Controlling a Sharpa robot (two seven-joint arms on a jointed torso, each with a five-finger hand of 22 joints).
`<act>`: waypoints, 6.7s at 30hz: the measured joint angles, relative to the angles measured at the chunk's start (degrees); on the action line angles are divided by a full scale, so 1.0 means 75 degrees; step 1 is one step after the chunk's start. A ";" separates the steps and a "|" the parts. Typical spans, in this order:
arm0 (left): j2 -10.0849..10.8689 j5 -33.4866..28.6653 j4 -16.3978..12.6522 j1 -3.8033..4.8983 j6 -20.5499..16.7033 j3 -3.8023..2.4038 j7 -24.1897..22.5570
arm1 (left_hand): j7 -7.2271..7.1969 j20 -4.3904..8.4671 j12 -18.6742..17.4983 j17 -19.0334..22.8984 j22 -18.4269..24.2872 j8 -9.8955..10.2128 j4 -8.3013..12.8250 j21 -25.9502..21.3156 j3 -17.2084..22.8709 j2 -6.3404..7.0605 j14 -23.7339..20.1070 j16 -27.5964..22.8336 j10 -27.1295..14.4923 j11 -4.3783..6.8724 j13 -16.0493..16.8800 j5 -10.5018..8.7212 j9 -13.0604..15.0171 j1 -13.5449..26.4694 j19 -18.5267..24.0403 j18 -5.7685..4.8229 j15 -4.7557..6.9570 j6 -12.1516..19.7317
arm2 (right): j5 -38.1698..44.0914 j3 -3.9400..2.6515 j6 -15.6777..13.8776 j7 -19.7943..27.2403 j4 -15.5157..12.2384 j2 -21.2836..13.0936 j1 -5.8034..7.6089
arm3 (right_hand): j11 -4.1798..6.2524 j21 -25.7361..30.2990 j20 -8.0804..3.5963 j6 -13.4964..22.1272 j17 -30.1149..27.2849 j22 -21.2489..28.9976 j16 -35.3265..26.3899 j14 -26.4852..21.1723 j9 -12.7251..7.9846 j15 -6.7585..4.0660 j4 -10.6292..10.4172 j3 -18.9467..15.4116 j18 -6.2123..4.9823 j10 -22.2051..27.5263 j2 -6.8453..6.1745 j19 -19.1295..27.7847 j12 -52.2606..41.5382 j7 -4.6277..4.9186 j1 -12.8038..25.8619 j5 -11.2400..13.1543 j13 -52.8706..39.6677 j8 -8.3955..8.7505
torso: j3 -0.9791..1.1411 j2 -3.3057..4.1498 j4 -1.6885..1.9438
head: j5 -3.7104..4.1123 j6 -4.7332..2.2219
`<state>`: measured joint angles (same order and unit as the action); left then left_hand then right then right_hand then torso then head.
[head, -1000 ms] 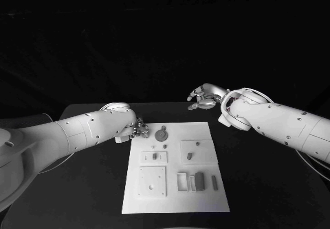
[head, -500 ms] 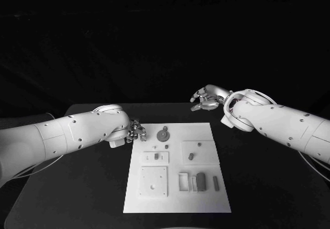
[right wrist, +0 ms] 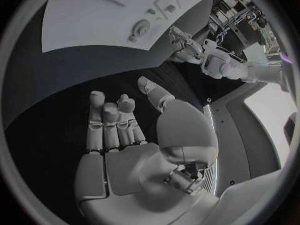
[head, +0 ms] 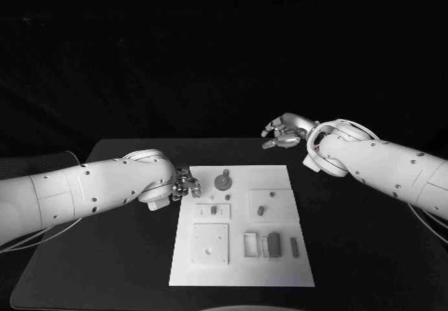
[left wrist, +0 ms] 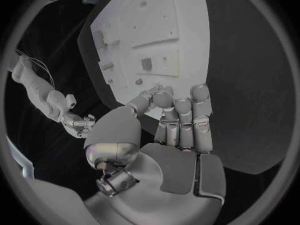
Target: Assemble the parts on the task board
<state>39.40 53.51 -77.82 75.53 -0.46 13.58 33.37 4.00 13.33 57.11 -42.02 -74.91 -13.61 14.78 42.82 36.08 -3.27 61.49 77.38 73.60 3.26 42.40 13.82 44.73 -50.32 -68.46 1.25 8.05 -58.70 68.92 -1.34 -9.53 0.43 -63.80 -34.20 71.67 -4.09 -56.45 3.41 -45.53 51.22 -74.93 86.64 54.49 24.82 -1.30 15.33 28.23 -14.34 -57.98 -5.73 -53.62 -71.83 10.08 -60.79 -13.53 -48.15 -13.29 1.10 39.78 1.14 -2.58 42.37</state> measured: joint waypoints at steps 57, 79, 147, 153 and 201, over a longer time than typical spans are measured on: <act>-0.0431 -0.0004 0.0254 -0.0337 0.0939 0.0008 0.0562 | -0.0047 0.0100 0.0048 -0.0029 -0.0002 -0.0204 0.0327 0.0352 0.0390 -0.0357 0.0384 0.0181 0.0180 0.0180 0.0050 0.0957 -0.0095 0.1073 -0.0266 -0.0017 0.0054 -0.0051 | -0.0001 0.0002 0.0060 -0.0016 -0.0042 -0.0008 -0.0019 | 0.0001 0.0027 0.0012 0.0011 -0.0005 0.0003 0.0000 -0.0019 -0.0012 -0.0017 0.0000 0.0000 0.0011 0.0030 0.0000 0.0012 0.0000 0.0012 0.0000 -0.0031 0.0016 0.0000 | 0.0003 0.0010 -0.0021 | -0.0029 0.0211; -0.0555 0.0238 0.0408 -0.0341 0.1102 -0.0008 0.0582 | -0.0086 0.0086 0.0047 -0.0055 -0.0001 -0.0272 0.0283 0.0383 0.0403 -0.0268 0.0444 0.0214 0.0207 0.0207 0.0093 0.0929 -0.0091 0.1268 -0.0276 -0.0017 0.0089 -0.0092 | -0.0001 0.0002 0.0069 -0.0018 -0.0104 -0.0013 -0.0034 | 0.0014 0.0027 0.0013 0.0010 -0.0011 0.0003 0.0000 -0.0036 -0.0012 0.0002 -0.0021 0.0022 0.0025 0.0015 0.0000 0.0013 0.0000 0.0010 0.0000 -0.0031 0.0015 0.0000 | 0.0004 0.0010 -0.0014 | -0.0027 0.0221; -0.0606 0.0879 0.0357 -0.0379 0.1259 -0.0011 0.0582 | -0.0248 0.0103 0.0075 -0.0064 -0.0002 -0.0389 -0.0566 0.0382 -0.0207 0.0926 0.0535 0.0208 0.0257 0.0257 0.0122 -0.0311 -0.0101 0.1679 -0.0320 0.0073 0.0289 -0.0254 | -0.0001 0.0002 0.0148 -0.0023 -0.0224 -0.0081 -0.0045 | -0.0015 0.0027 0.0027 0.0016 -0.0016 0.0004 0.0000 -0.0033 -0.0025 0.0006 -0.0043 0.0001 -0.0015 0.0013 0.0031 0.0027 0.0000 0.0017 0.0031 -0.0030 0.0034 0.0000 | 0.0006 0.0007 -0.0015 | 0.0017 0.0306; -0.0598 0.0873 0.0343 -0.0381 0.1237 -0.0011 0.0568 | -0.0248 0.0102 0.0075 -0.0064 -0.0002 -0.0356 -0.0571 0.0382 -0.0201 0.0925 0.0535 0.0208 0.0257 0.0257 0.0122 -0.0339 -0.0091 0.1679 -0.0320 0.0074 0.0288 -0.0254 | -0.0001 0.0002 0.0155 -0.0023 -0.0222 -0.0079 -0.0046 | -0.0014 0.0027 0.0027 0.0014 -0.0016 0.0004 0.0000 -0.0035 -0.0025 0.0008 -0.0042 0.0001 0.0014 0.0013 0.0031 0.0027 0.0000 0.0015 0.0031 -0.0030 0.0033 0.0000 | 0.0006 0.0008 -0.0013 | 0.0021 0.0298; -0.0372 0.0872 0.0085 -0.0408 0.0890 -0.0004 0.0477 | -0.0249 0.0103 0.0075 -0.0062 0.0001 -0.0337 -0.0569 0.0383 -0.0200 0.0893 0.0573 0.0207 0.0259 0.0259 0.0126 -0.0341 -0.0101 0.1647 -0.0321 0.0076 0.0299 -0.0254 | -0.0001 0.0002 0.0181 -0.0024 -0.0121 -0.0060 -0.0115 | -0.0029 0.0027 0.0028 0.0022 -0.0022 0.0000 0.0000 -0.0058 -0.0031 -0.0001 -0.0063 0.0022 0.0009 0.0026 0.0031 0.0028 -0.0030 0.0023 0.0031 -0.0030 0.0040 0.0000 | 0.0007 0.0007 -0.0016 | 0.0023 0.0300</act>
<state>36.61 60.05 -77.19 72.48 6.21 13.55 36.95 2.13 14.10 57.67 -42.49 -74.90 -16.14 10.51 45.69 34.58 3.43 65.79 78.94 75.54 5.20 43.34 11.26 43.97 -37.97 -70.87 1.82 10.29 -60.61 68.92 -1.33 -8.17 0.25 -64.71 -34.65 70.81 -4.31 -56.24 3.62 -45.36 51.06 -74.93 86.64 54.05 24.59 -1.31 14.86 28.39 -14.27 -57.79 -5.50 -53.40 -72.06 10.25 -60.56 -13.76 -47.85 -13.29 1.15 39.84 1.02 -2.41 44.63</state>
